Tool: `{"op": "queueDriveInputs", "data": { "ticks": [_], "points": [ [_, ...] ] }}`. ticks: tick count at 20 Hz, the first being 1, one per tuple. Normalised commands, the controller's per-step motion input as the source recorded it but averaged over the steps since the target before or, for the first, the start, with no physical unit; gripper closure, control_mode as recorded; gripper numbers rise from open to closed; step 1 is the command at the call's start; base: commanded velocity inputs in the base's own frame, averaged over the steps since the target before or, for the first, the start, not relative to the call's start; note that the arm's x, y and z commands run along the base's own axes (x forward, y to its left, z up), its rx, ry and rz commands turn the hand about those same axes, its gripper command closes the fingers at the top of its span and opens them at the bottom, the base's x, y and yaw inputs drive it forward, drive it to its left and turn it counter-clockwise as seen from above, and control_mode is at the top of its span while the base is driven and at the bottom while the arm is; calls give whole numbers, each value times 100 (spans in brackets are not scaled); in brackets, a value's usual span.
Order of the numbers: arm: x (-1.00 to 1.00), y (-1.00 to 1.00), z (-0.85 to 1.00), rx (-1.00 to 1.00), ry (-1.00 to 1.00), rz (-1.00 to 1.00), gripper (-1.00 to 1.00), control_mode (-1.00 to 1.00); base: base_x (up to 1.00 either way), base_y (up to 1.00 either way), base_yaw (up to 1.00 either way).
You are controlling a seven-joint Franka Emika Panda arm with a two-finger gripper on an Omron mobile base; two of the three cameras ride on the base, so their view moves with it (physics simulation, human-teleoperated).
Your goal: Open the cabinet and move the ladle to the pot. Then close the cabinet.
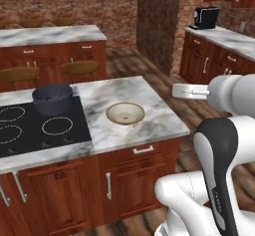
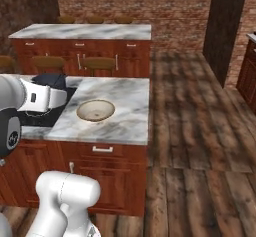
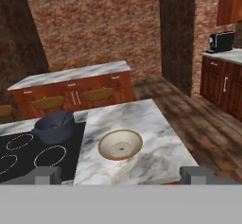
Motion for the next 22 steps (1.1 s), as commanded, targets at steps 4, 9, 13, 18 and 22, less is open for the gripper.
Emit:
{"op": "queueDriveInputs", "data": {
  "ticks": [4,9,13,18,22],
  "points": [
    [0,0,0,0,0,0,-100,100,1,-73,0],
    [0,0,0,0,0,0,-100,100,6,-62,0],
    [0,0,0,0,0,0,-100,100,20,-70,0],
    [0,0,0,0,0,0,-100,100,30,-67,0],
    [0,0,0,0,0,0,-100,100,42,-50,0]
  ]
}}
